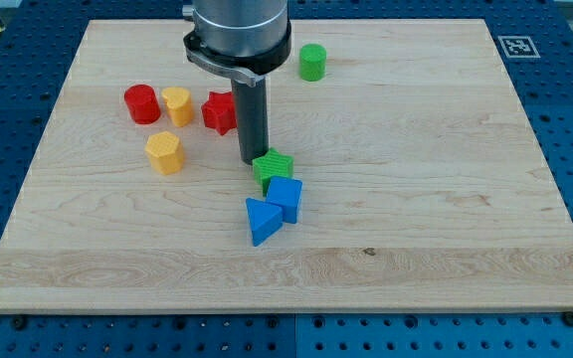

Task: Slide the blue triangle slightly right

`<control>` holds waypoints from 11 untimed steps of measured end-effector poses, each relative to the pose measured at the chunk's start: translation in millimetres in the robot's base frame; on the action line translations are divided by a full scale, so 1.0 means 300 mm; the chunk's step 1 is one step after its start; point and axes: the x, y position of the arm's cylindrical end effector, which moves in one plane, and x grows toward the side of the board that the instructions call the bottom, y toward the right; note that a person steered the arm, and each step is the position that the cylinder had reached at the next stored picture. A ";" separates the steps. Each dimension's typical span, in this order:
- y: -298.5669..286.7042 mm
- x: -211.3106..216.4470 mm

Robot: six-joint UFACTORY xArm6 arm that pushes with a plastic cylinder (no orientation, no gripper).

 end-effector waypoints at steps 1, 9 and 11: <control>-0.110 -0.009; 0.083 0.345; 0.072 0.427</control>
